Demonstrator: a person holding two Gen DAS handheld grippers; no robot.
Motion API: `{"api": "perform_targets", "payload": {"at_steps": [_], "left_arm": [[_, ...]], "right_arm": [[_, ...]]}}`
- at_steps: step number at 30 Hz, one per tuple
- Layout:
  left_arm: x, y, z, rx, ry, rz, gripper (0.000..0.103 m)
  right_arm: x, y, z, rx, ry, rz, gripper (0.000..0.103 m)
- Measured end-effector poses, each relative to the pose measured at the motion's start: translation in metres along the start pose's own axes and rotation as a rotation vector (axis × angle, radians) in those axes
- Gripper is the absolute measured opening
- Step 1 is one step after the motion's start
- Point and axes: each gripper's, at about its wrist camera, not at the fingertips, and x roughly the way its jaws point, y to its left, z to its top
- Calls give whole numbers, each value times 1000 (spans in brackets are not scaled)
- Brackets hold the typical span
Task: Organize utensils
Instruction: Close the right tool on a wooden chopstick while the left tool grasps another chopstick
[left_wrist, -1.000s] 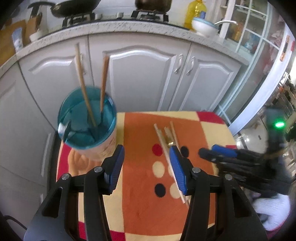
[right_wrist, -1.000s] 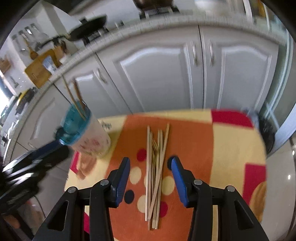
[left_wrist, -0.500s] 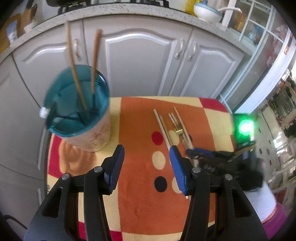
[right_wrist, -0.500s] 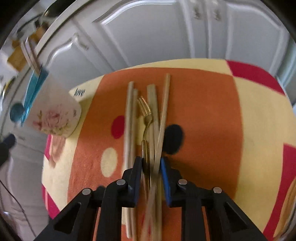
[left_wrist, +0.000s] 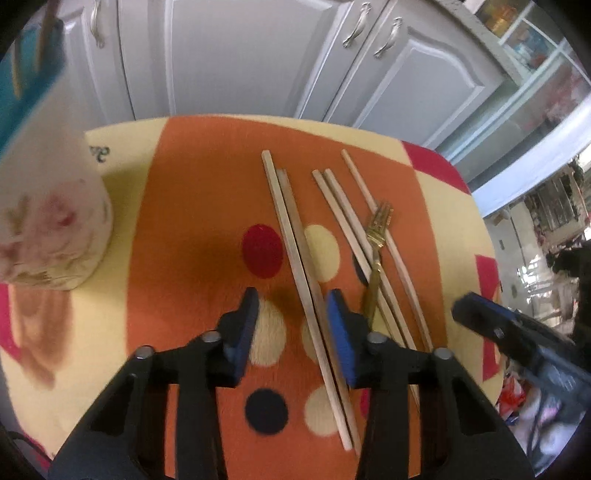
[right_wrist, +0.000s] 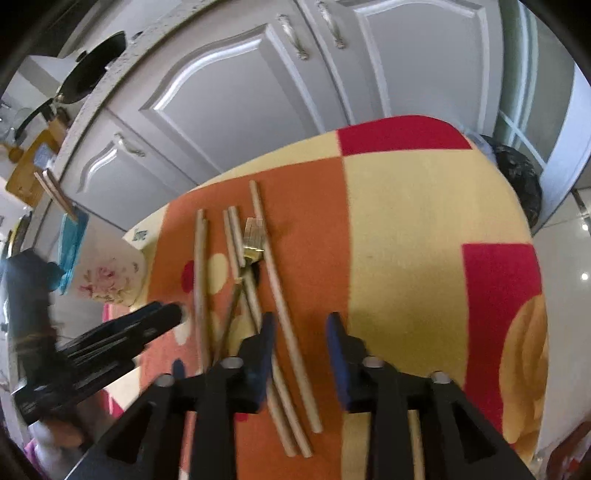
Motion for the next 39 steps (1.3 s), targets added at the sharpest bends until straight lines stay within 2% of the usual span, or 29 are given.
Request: {"api": "perform_targets", "payload": {"at_steps": [3, 6, 7, 11, 13, 16, 18, 21, 24, 27, 30, 32, 35, 39], "left_arm": [[8, 3, 2, -21, 5, -45, 5], [4, 5, 0, -3, -3, -17, 1], [5, 9, -3, 9, 7, 12, 0], [-4, 25, -12, 0, 13, 2, 0], [-8, 26, -11, -19, 15, -83, 0], [-13, 20, -5, -21, 2, -132, 0], [-10, 11, -2, 10, 5, -111, 0], [7, -2, 0, 54, 57, -36, 0], [8, -11, 6, 69, 43, 12, 0], [13, -21, 12, 67, 57, -1, 0], [13, -23, 12, 97, 54, 43, 0], [14, -14, 13, 79, 61, 19, 7], [14, -8, 14, 52, 92, -9, 11], [15, -18, 10, 106, 62, 26, 10]], "right_arm": [[2, 8, 1, -23, 6, 31, 39], [10, 14, 5, -32, 11, 30, 39], [13, 15, 6, -32, 18, 32, 39], [25, 18, 5, -71, 47, -14, 39], [28, 19, 3, -94, 49, -37, 39], [32, 16, 2, -76, 58, -38, 39], [32, 16, 1, -64, 62, -27, 39], [31, 18, -2, -70, 74, -23, 39], [27, 17, -2, -66, 71, -20, 40], [23, 14, 0, -51, 60, -15, 42], [24, 12, 2, -34, 64, -14, 42], [23, 13, 1, -35, 66, -7, 42], [22, 16, 0, -63, 72, -6, 43], [33, 20, -1, -99, 80, -41, 43]]}}
